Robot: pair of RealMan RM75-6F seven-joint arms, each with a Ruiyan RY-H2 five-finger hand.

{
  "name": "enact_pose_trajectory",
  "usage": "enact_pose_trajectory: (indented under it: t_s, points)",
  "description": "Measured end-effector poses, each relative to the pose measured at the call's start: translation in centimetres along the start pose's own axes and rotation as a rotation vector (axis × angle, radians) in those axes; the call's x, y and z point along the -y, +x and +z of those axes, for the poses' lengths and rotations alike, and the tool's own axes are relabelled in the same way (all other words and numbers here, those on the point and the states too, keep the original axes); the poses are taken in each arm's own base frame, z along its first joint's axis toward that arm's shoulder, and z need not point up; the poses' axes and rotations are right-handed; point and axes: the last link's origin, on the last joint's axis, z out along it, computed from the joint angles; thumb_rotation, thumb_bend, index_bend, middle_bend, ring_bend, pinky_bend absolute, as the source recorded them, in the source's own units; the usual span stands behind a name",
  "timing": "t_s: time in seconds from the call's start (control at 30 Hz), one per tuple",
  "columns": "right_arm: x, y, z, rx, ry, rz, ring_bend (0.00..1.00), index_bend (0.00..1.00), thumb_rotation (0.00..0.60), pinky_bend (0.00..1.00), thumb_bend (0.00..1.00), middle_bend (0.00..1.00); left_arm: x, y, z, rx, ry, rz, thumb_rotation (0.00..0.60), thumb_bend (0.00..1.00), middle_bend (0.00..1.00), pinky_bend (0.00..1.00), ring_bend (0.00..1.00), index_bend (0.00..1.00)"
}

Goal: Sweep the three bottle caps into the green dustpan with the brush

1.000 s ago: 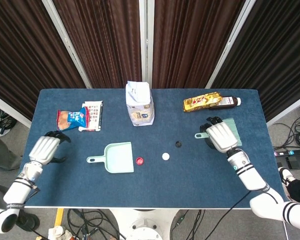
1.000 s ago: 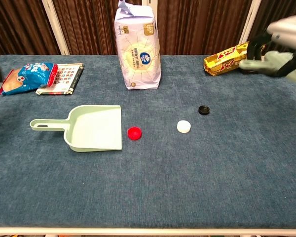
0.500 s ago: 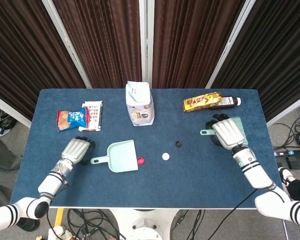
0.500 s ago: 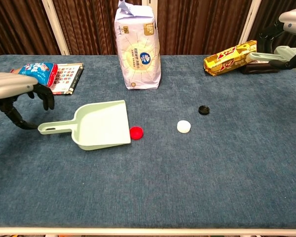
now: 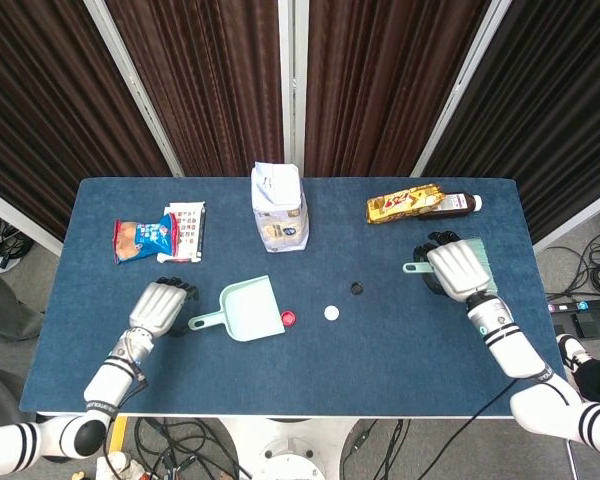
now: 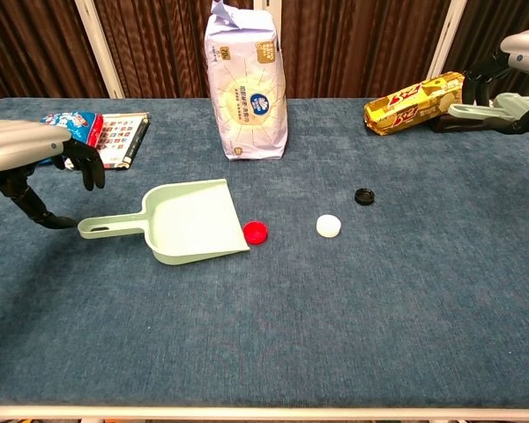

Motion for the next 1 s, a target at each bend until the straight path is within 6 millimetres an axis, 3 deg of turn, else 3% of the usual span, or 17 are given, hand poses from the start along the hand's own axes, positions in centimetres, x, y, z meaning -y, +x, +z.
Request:
enact_pose_trajectory:
  t_s: [0.23, 0.43, 1.0]
  points:
    - [-0.4, -0.3, -0.1, 0.009, -0.007, 0.000, 0.21, 0.63, 0.600, 0.25, 0.39, 0.53, -1.1, -1.1, 0.8, 0.050, 0.030, -0.012, 0.600, 0.21, 0.36, 0.27, 0.24, 0.36]
    - [-0.6, -0.6, -0.2, 0.014, -0.013, 0.001, 0.21, 0.63, 0.600, 0.25, 0.39, 0.53, -2.2, -1.9, 1.7, 0.084, 0.040, -0.027, 0.600, 0.21, 0.36, 0.33, 0.24, 0.37]
    - [-1.0, -1.1, -0.3, 0.023, -0.020, 0.013, 0.21, 0.63, 0.600, 0.25, 0.39, 0.53, -3.0, -1.9, 2.2, 0.109, 0.033, -0.052, 0.600, 0.29, 0.39, 0.33, 0.27, 0.42]
